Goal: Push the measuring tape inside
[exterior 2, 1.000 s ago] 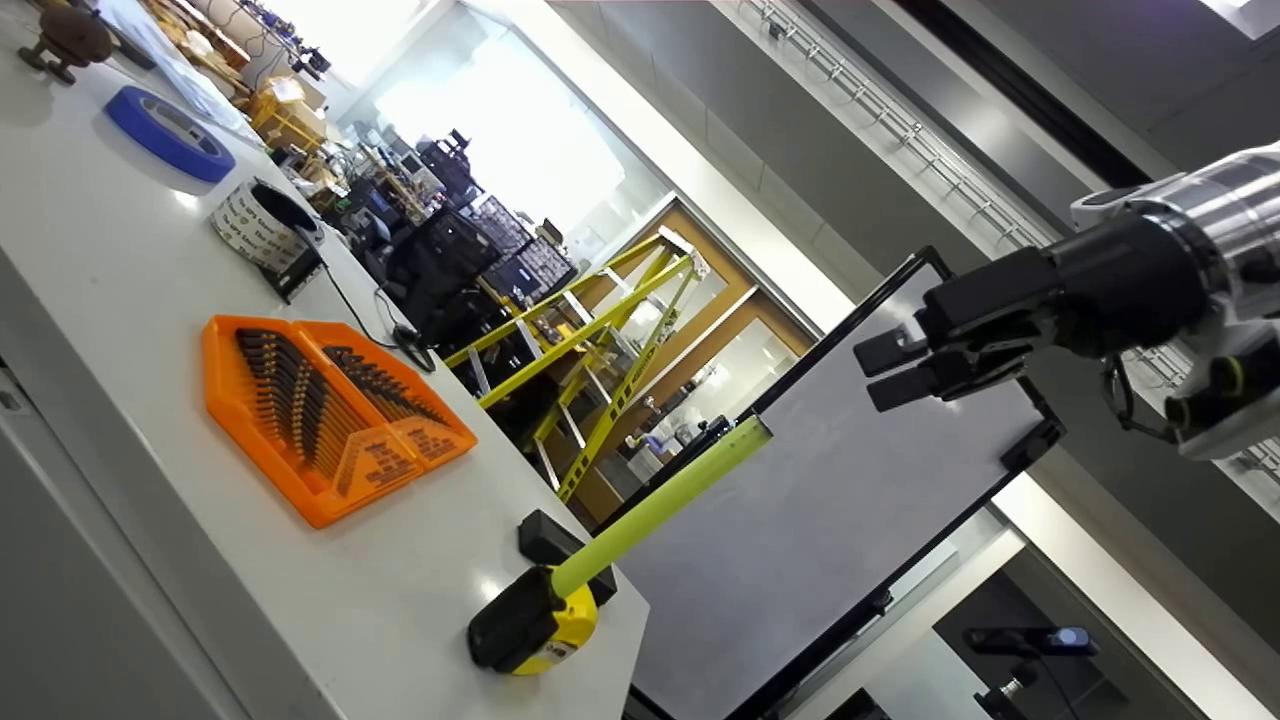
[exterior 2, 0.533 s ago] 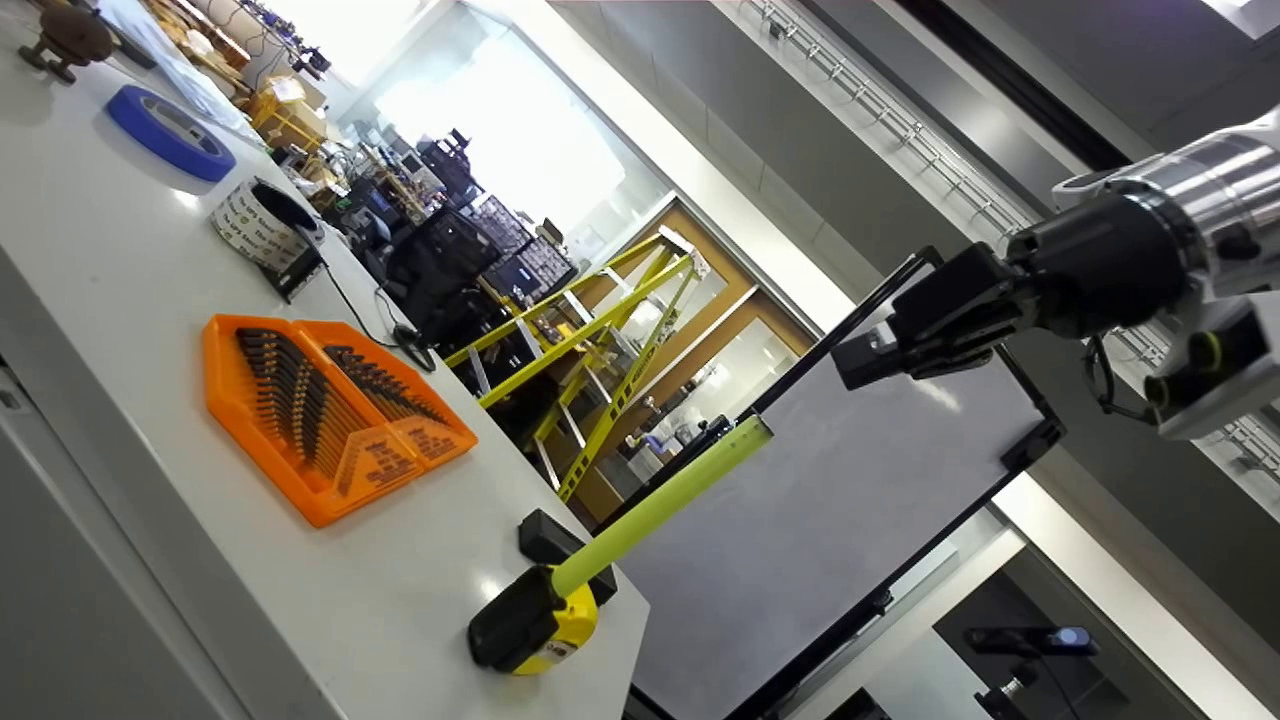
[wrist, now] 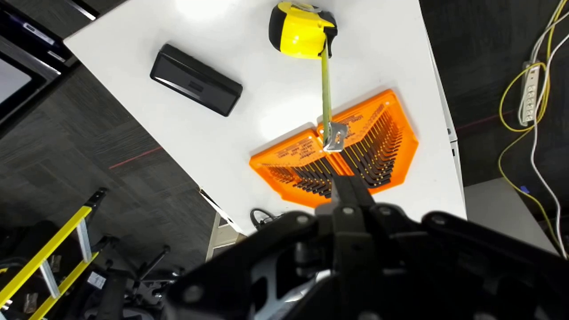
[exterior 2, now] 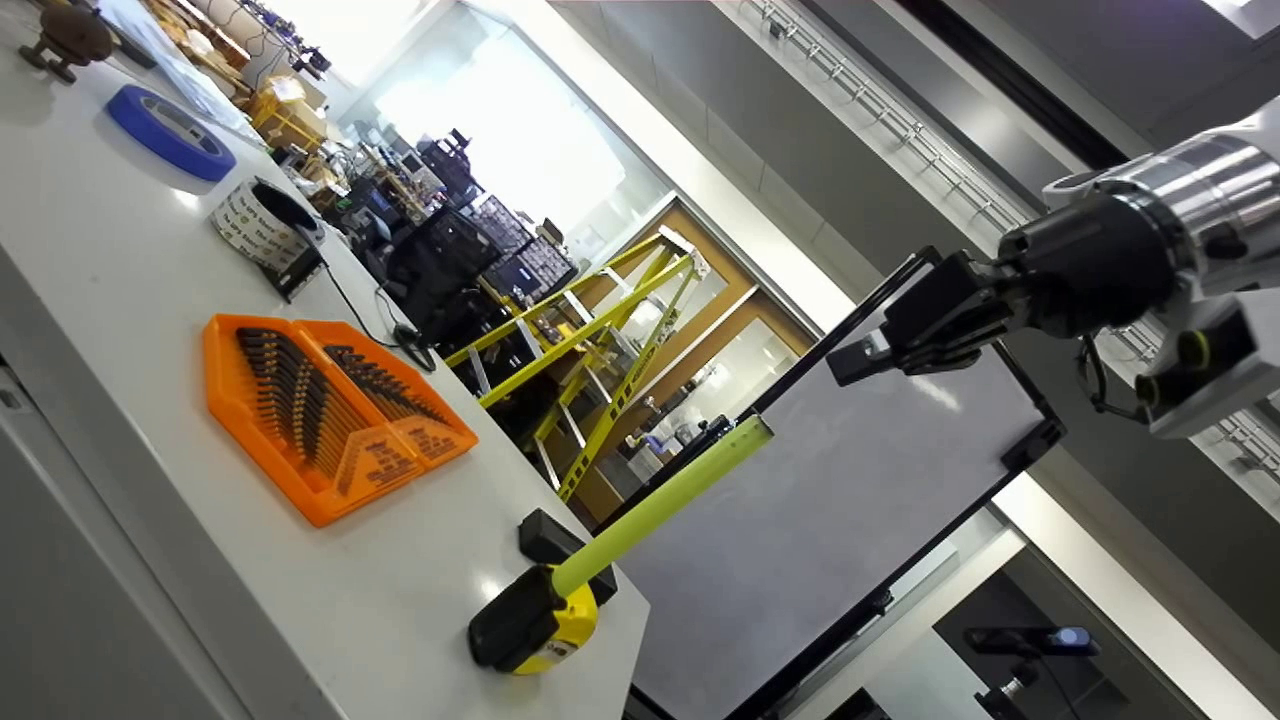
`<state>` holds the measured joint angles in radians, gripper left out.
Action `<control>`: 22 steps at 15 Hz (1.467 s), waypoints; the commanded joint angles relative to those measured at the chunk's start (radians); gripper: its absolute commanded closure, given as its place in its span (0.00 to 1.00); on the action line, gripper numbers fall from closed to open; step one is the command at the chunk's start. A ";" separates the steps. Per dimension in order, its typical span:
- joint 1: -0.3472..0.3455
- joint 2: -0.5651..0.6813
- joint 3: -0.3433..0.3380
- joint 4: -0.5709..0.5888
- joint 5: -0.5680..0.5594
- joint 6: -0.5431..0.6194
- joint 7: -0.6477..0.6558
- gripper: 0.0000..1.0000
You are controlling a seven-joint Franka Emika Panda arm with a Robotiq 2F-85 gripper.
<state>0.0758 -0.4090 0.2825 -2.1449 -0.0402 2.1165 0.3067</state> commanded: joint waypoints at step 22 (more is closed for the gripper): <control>0.025 0.084 -0.003 0.004 -0.040 -0.015 0.035 1.00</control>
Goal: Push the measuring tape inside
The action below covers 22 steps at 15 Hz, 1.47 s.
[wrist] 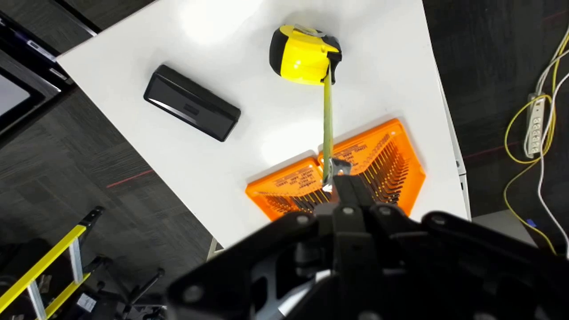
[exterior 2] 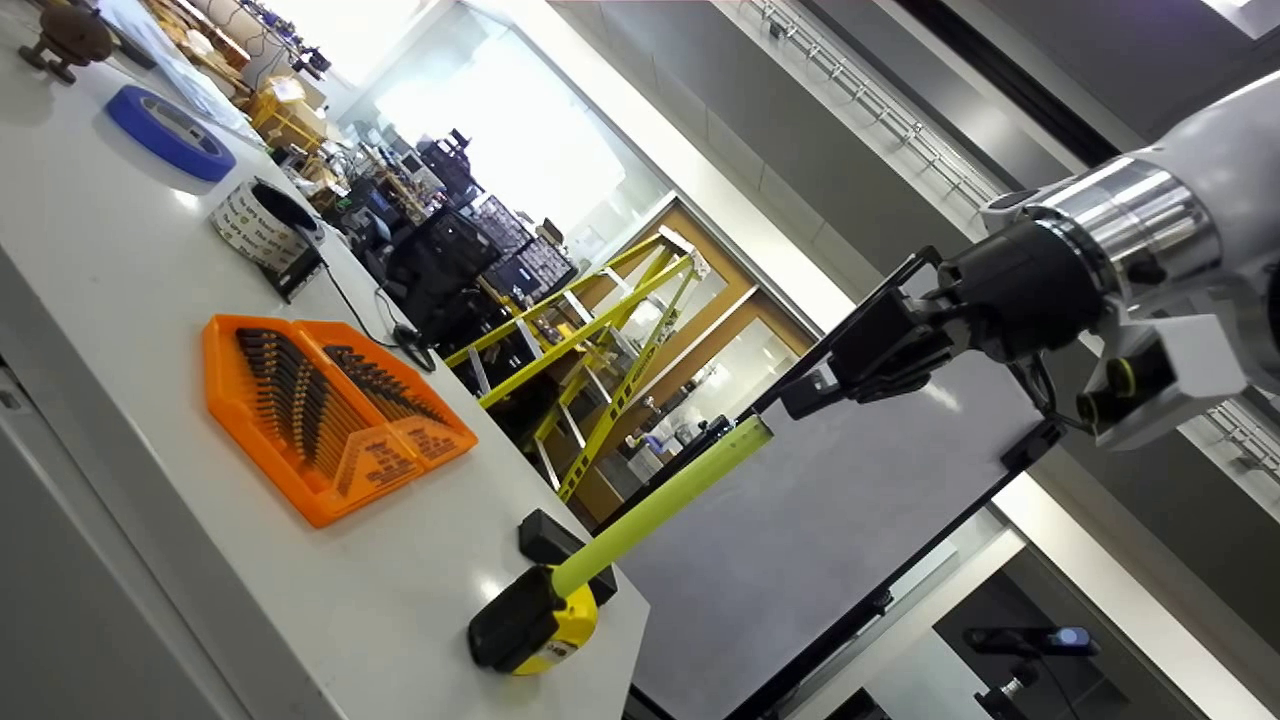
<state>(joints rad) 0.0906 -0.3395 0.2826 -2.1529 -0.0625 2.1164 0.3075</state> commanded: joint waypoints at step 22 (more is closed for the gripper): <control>0.019 0.075 -0.009 0.005 -0.007 -0.044 0.034 1.00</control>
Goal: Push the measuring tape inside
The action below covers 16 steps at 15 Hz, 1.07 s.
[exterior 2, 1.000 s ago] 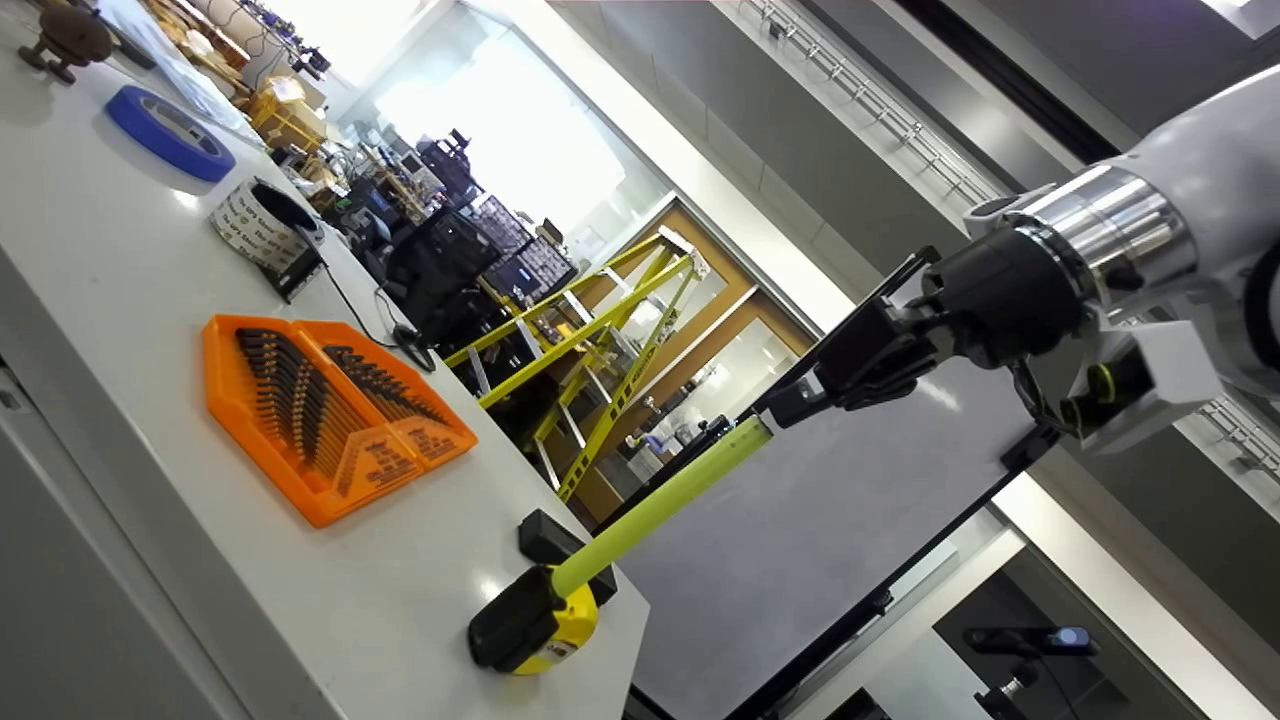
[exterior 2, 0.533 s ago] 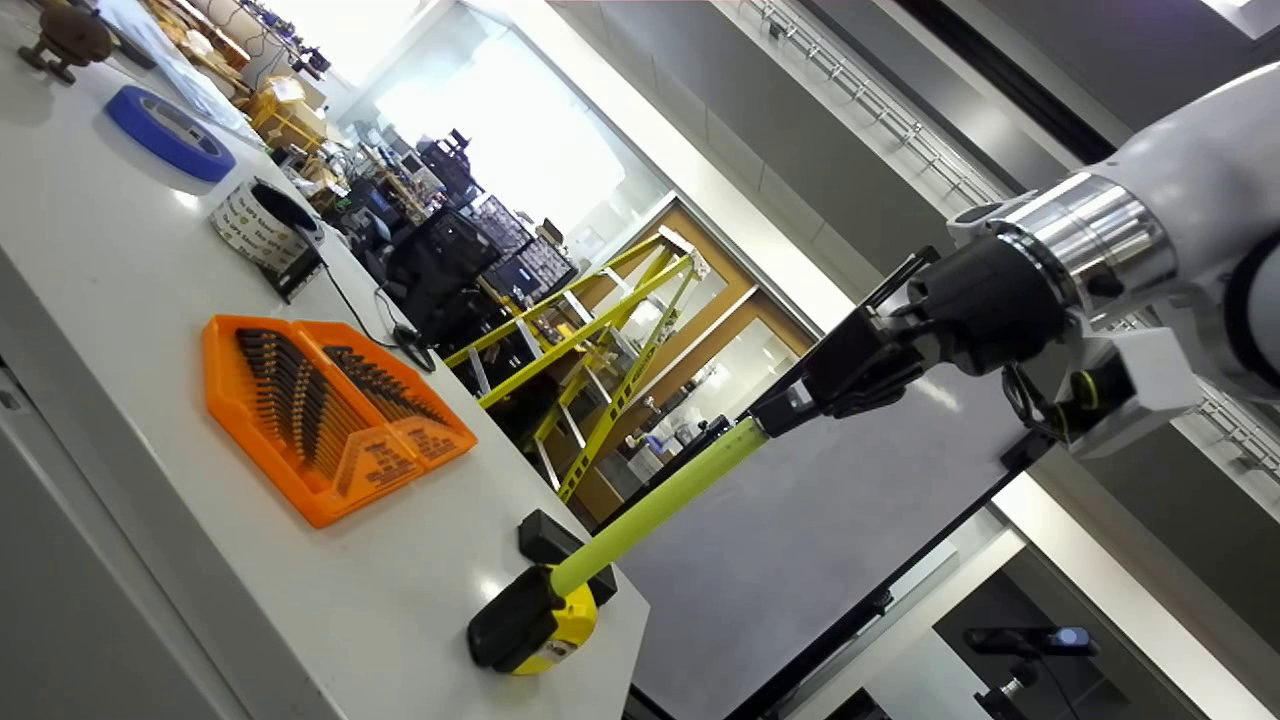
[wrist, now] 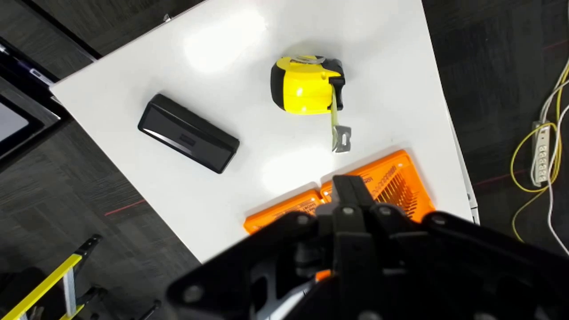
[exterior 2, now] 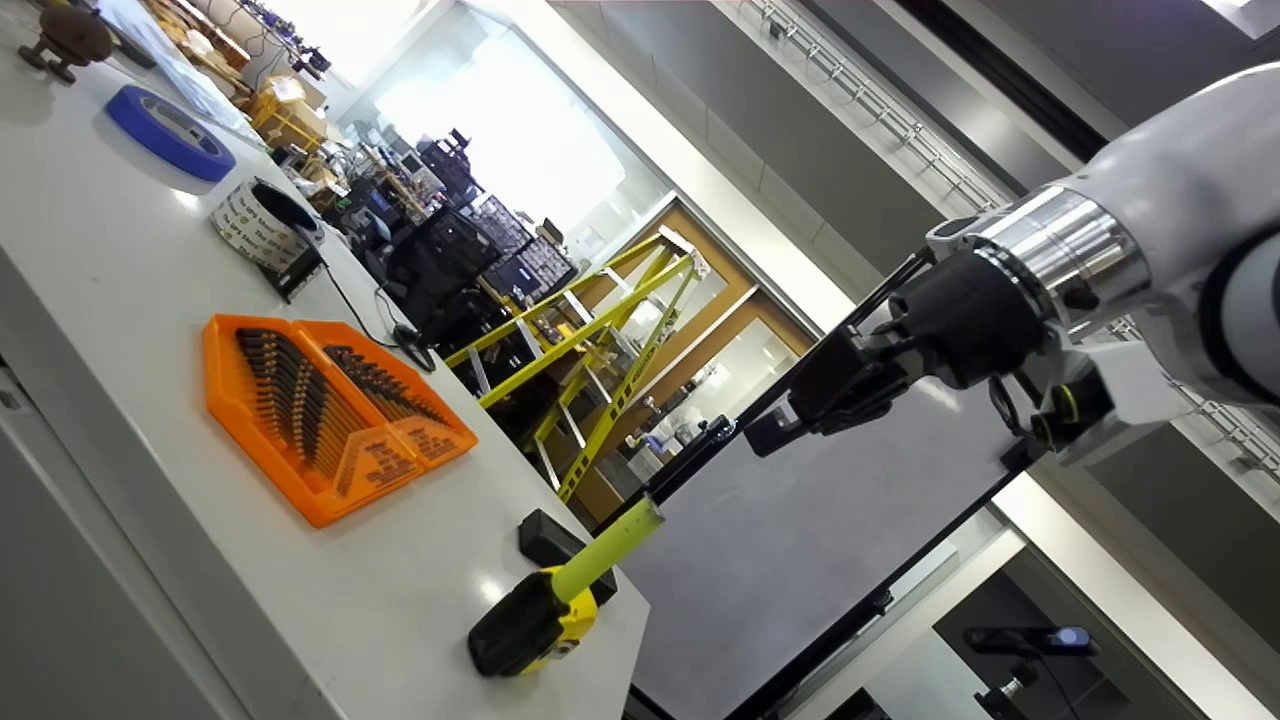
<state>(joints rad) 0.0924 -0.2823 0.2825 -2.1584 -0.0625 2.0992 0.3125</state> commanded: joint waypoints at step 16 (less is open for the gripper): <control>0.039 0.107 -0.028 -0.025 0.006 0.069 0.017 1.00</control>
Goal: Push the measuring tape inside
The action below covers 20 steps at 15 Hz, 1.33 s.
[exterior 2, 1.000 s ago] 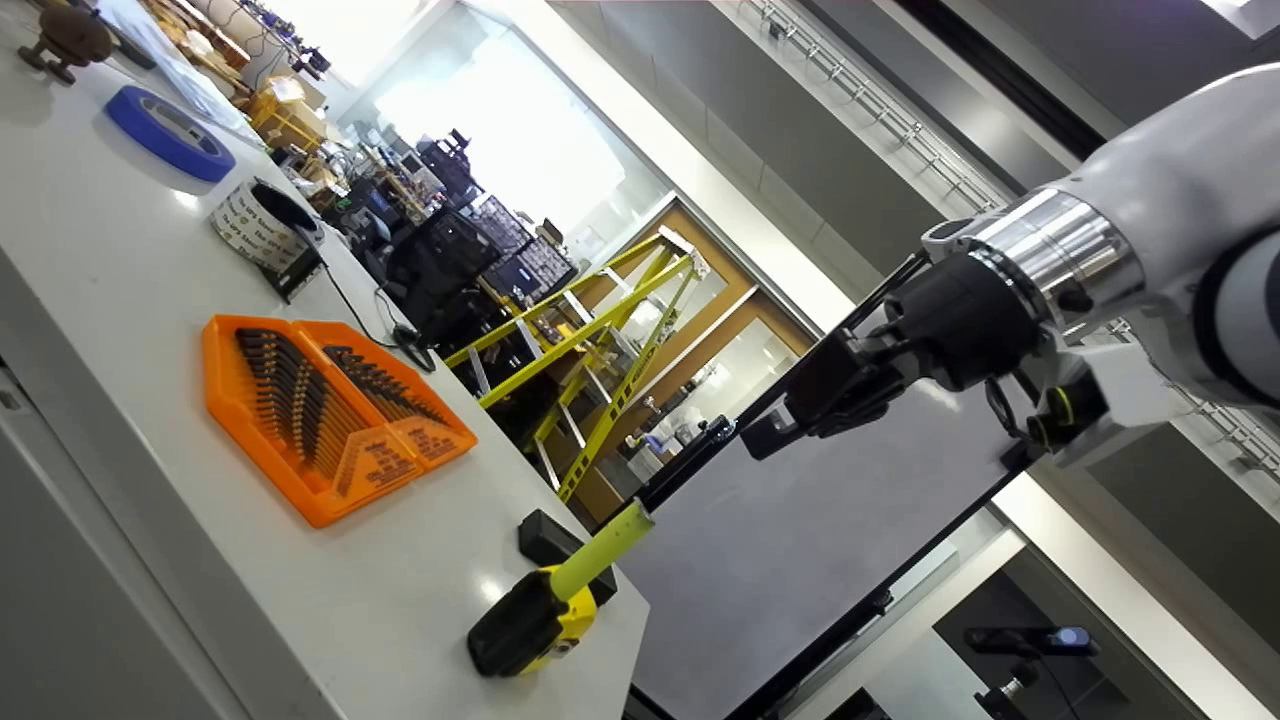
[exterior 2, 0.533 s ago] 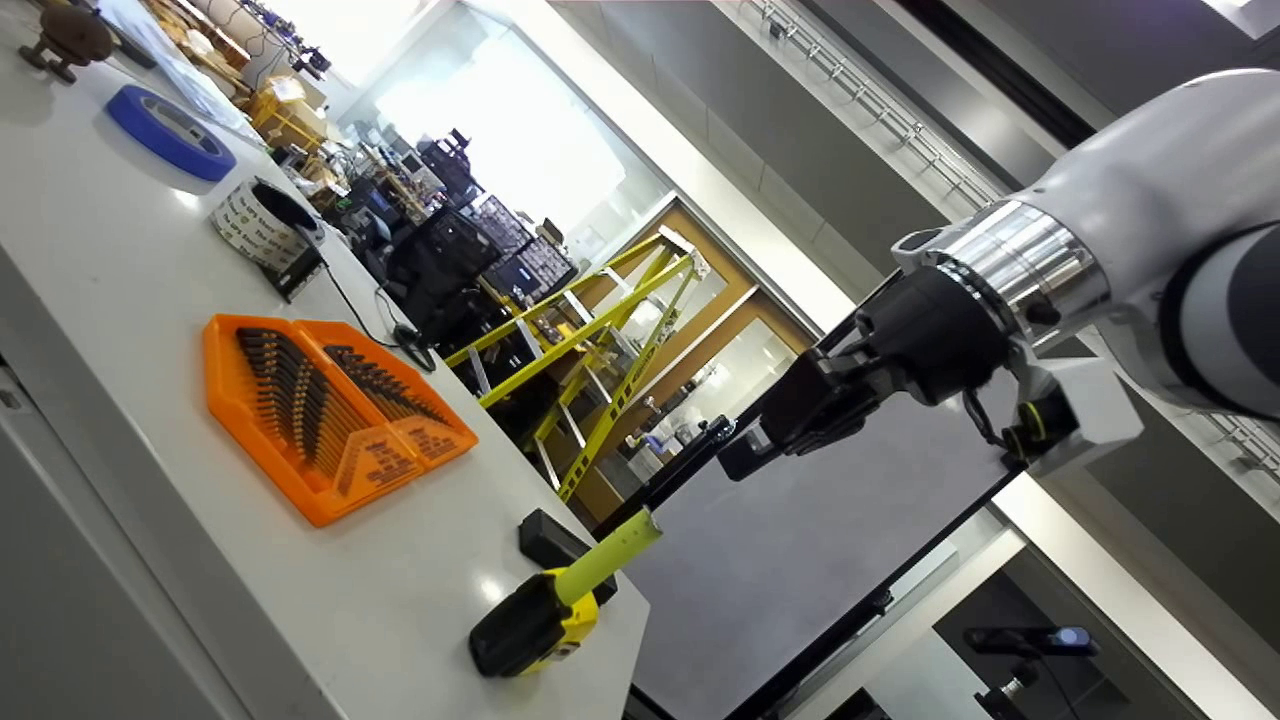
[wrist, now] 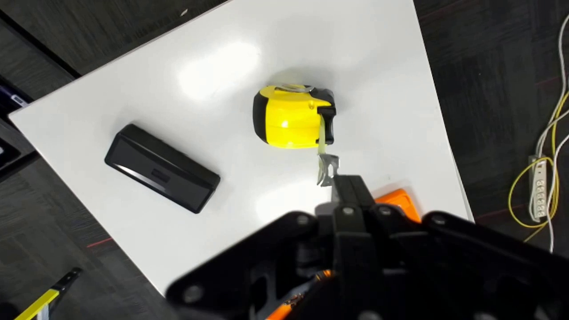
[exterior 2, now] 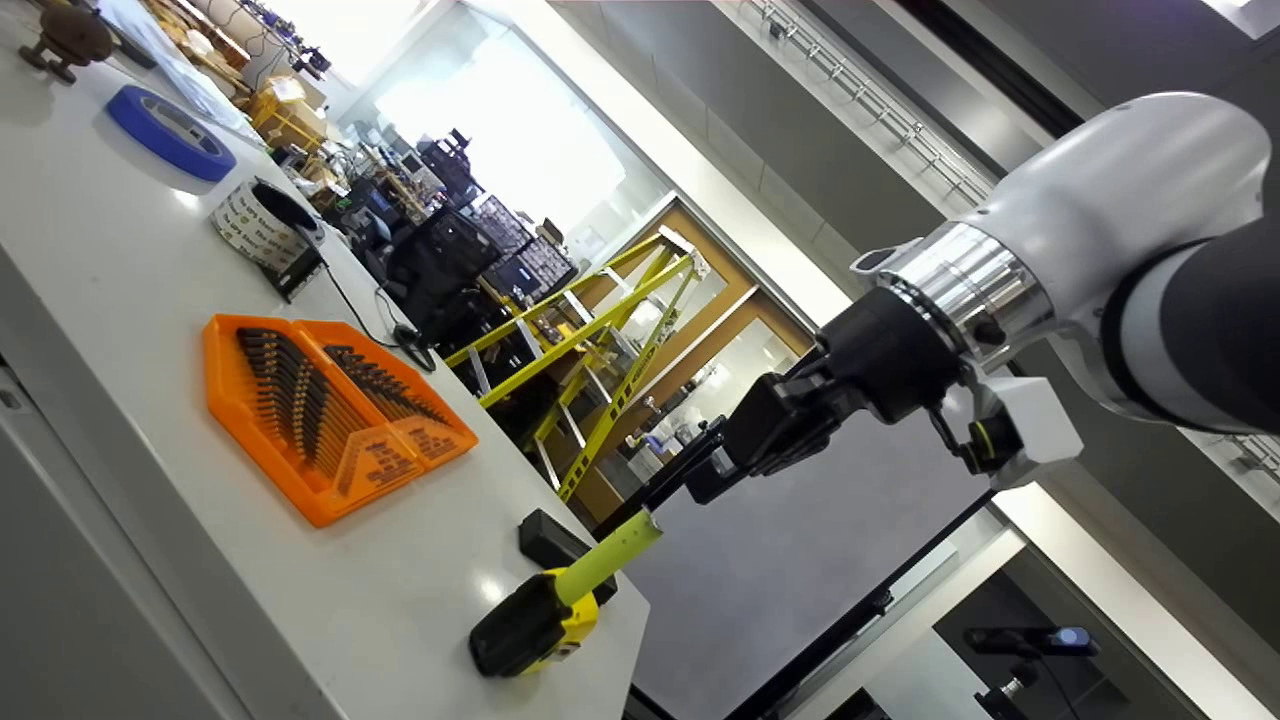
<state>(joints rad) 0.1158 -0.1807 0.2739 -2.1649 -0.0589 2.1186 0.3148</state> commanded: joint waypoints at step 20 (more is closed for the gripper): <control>0.019 0.057 -0.043 -0.079 0.036 0.127 0.005 1.00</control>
<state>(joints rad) 0.1166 -0.1296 0.2491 -2.2279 -0.0476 2.2092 0.3148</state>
